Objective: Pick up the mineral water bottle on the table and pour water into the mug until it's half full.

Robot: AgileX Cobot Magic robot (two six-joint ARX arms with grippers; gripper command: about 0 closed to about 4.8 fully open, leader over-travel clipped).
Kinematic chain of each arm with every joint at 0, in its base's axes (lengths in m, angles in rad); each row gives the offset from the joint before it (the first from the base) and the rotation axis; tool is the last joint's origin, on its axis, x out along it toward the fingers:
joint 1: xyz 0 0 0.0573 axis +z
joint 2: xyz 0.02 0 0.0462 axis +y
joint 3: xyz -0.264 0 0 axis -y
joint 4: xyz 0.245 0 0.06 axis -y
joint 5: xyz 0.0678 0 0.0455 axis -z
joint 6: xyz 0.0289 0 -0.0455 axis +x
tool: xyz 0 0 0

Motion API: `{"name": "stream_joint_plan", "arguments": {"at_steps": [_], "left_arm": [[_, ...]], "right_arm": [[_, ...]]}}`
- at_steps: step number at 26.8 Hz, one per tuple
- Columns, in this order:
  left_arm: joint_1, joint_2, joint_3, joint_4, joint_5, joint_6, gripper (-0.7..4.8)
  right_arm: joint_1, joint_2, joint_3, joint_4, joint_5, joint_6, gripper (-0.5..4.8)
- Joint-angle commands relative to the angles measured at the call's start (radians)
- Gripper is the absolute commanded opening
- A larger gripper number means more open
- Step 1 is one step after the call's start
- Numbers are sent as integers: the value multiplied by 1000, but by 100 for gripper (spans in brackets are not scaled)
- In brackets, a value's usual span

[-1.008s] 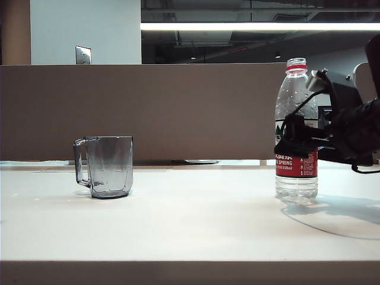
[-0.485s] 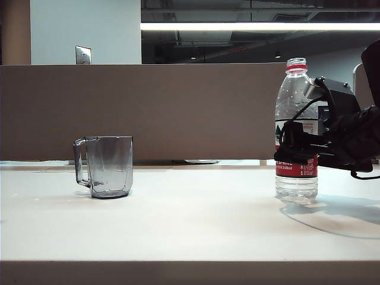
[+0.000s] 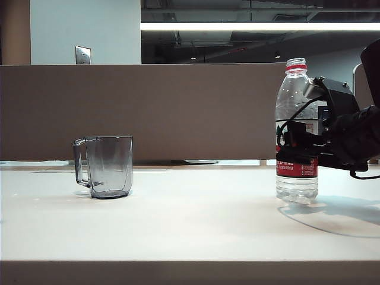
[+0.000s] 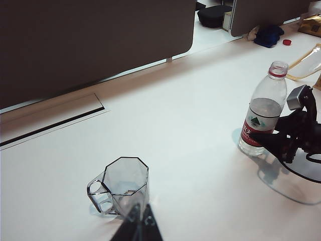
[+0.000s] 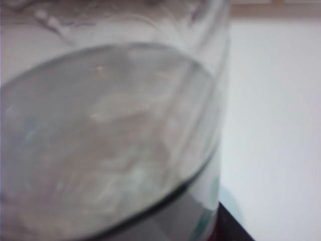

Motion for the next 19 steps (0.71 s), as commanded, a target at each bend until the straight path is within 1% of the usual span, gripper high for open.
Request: {"name": "stream_joint_plan", "arguments": {"at_steps": [1,11,15,19], "left_arm": [[0,-1,5,14,-2,4,-5],[0,-1,5,14,-2,4,-5],[0,-1,5,15,-2,4,-5],[0,-1,5,14,-2,4,-5]], "right_arm": [[1,-5,4,54,-1,3,384],[1,-6,4,61,-1,3,384],[1,-9,4,92,-1,3,358],[1,-40,12,92,-31,4,354]]}}
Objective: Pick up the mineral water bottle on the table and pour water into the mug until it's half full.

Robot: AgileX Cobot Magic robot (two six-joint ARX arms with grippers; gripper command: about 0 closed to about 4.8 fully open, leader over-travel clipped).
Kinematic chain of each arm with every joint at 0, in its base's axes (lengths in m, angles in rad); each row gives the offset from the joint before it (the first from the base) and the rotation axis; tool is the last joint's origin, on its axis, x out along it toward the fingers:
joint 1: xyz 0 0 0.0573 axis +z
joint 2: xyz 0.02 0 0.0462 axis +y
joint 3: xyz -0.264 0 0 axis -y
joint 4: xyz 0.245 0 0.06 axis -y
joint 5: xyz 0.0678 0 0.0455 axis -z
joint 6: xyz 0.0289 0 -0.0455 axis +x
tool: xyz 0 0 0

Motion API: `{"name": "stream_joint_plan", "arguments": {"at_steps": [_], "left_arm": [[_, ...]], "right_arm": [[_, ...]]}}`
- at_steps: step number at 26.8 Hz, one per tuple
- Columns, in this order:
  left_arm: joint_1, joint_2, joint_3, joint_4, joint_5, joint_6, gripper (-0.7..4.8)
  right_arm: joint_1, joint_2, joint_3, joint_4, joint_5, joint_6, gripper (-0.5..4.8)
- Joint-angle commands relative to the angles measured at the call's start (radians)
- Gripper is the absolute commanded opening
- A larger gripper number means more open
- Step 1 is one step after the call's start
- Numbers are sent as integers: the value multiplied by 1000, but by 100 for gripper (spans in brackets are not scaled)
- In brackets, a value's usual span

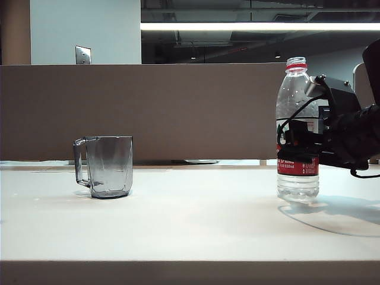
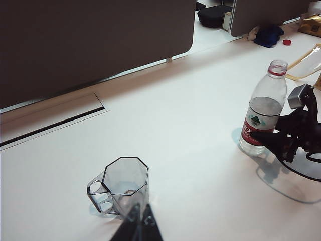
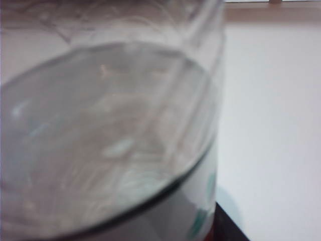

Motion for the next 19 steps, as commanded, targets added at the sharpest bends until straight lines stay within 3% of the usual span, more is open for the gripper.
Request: {"name": "stream_joint_plan", "arguments": {"at_steps": [1,13,16,19], "left_arm": [[0,-1,5,14,-2,4,-5],[0,-1,5,15,-3,4,-5],[0,-1,5,15,-3,4,-5],[0,-1,5,16,-2,4,-5]], "right_arm": [[1,-51,23,52,-47,1,354],[2,-246,190,-397,-64,0,354],[3,-274,292,-558,-64,0,354],[14,-275,457,-821,-62,-22,354]]}}
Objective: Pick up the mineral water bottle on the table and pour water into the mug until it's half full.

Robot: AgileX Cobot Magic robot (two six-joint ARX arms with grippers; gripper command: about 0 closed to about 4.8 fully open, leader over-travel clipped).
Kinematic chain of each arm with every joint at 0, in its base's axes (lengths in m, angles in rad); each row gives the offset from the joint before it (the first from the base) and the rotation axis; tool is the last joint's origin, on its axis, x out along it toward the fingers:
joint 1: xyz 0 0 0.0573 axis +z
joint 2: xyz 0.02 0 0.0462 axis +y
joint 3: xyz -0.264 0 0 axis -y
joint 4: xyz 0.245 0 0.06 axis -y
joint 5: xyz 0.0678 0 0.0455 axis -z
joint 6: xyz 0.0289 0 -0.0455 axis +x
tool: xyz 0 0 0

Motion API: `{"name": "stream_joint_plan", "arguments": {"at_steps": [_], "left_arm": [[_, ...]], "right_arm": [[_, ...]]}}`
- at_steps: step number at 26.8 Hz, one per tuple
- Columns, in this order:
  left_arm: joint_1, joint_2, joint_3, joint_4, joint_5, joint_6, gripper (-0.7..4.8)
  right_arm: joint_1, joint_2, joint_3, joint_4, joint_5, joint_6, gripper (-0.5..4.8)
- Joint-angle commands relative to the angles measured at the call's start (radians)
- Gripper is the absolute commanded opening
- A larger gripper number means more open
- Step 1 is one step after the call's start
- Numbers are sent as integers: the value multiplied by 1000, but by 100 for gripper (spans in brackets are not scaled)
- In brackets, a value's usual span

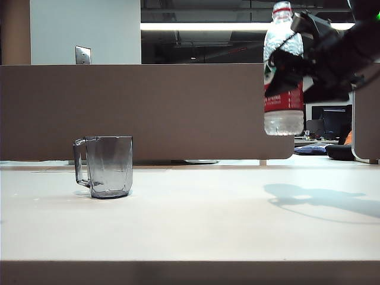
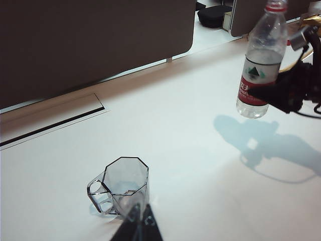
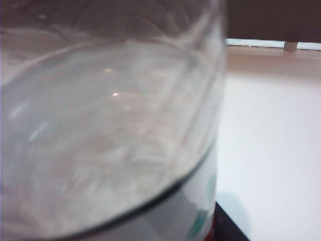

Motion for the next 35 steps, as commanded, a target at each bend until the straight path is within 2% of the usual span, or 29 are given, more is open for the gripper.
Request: {"name": "stream_joint_plan", "arguments": {"at_steps": [1,5,9,13,15,20,22,27,30,35], "left_arm": [[0,-1,5,17,-2,4,-5],[0,-1,5,28,-2,3,-5],[0,-1,6,52,-2,3,-5],[0,-1,6,57,-2,3,-5],[0,-1,6,57,-2,3,-5],[0,-1,7,57,1,3,-5],[0,0,7,58,1,3,-5],[0,1,7,57,1,3,-5],[0,1,7,57,1,3,-5],[0,1,7,57,1,3,-5]], "right_arm": [[19,-14,147,-206,-4,-47,354],[84,-14,263,-307,55,-211,354],[183,-13,318,-400,183,-401,354],[227,-8,319,-396,229,-446,353],[256,13,319,-385,290,-525,354],[294,42,320,-385,333,-581,353],[339,64,333,-385,387,-654,353],[415,193,460,-431,453,-693,344],[435,292,570,-499,521,-731,344],[437,354,613,-506,608,-824,344]]}}
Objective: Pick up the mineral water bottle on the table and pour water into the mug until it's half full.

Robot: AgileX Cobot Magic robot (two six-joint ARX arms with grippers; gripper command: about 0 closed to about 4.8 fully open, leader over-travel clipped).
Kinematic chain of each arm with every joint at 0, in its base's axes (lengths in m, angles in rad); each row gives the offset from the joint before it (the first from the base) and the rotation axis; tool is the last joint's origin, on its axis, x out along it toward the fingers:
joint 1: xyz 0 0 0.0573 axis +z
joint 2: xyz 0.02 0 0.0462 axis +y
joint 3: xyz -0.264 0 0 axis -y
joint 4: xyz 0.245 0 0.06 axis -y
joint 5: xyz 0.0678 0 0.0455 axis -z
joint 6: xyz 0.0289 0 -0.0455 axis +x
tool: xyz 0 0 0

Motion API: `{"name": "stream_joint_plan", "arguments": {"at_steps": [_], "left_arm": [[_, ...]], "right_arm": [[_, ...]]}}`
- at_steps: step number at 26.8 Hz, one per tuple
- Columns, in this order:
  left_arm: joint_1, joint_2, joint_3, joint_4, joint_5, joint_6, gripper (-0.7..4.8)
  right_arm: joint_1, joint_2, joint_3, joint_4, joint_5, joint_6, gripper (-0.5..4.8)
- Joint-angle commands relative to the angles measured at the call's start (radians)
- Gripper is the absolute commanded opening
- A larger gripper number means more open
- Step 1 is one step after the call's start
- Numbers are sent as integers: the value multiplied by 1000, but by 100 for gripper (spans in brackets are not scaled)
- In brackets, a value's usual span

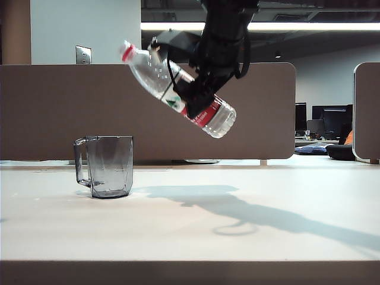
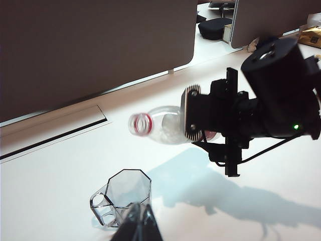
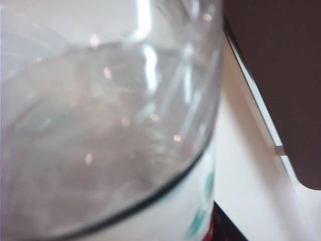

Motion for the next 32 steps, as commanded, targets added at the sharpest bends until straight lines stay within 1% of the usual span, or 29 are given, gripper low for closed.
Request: {"name": "stream_joint_plan", "arguments": {"at_steps": [1,2,7,11,14,18,20,23,29,31,32], "left_arm": [[0,-2,6,13,1,3,-5],[0,-2,6,14,1,3,-5],[0,-4,6,12,1,3,-5],[-1,-5,6,5,1,3,-5],[-33,-10,6,6,-3,5,-5],[-61,-10,6,-19,-14,52,-5],[-72,-10,6,-25,-45,53,-5],[-73,-10,6,-25,-47,56,-5],[-73,-11,7,-29,-48,64,-5],[-73,-11,6,-62,-48,69,-5],[-73,-11,6,-87,-61,88,-5]], "right_arm": [[0,-5,16,28,90,-55,343],[2,-6,16,33,116,-106,339],[5,0,16,69,132,-145,335],[6,31,16,112,135,-211,334],[6,42,16,130,139,-258,329],[6,51,16,166,171,-325,322],[6,52,16,169,174,-330,322],[6,56,16,171,181,-358,322],[7,68,15,216,184,-356,322],[13,68,15,196,185,-357,322],[13,68,15,196,188,-361,322]]}}
